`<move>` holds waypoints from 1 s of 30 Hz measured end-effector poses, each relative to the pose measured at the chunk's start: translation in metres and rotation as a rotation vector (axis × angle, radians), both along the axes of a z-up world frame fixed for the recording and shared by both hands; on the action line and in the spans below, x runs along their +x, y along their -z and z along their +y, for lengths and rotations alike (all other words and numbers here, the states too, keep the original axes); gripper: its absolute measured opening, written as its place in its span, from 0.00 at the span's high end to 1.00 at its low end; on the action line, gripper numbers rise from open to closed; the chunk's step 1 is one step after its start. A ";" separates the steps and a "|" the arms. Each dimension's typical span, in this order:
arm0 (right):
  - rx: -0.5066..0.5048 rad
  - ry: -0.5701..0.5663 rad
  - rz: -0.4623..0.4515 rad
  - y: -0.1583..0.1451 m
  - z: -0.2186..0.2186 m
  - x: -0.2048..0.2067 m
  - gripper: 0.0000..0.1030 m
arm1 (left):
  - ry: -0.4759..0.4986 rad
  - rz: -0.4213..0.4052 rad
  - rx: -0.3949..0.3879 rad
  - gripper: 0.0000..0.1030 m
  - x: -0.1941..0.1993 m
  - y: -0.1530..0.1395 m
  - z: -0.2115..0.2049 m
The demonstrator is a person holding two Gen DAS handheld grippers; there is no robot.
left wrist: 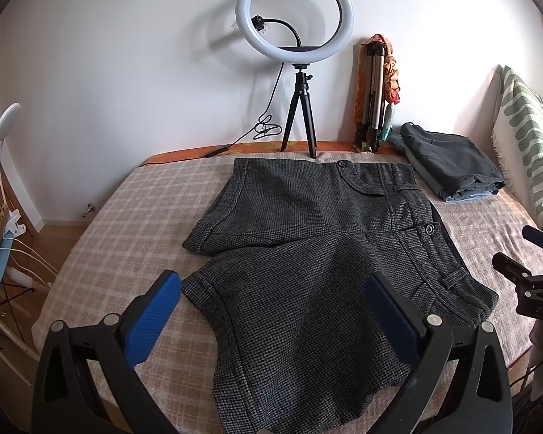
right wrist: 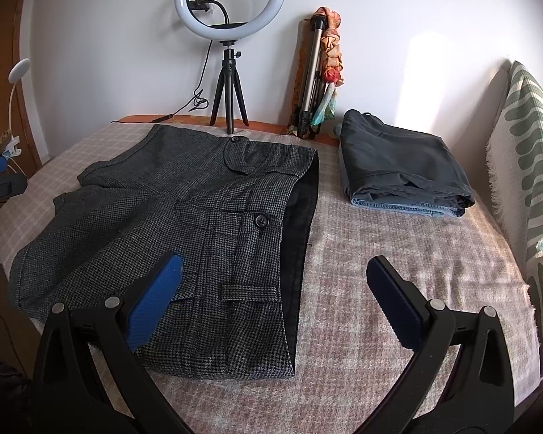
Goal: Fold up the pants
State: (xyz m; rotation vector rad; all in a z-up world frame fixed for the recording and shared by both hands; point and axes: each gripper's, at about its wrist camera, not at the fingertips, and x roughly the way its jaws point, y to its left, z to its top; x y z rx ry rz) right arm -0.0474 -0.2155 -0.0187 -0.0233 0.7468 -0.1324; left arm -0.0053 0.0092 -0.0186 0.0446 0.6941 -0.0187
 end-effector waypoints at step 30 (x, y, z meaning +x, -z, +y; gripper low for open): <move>0.026 -0.055 0.015 0.003 0.005 -0.003 0.00 | -0.001 0.007 0.015 0.00 -0.006 0.004 0.001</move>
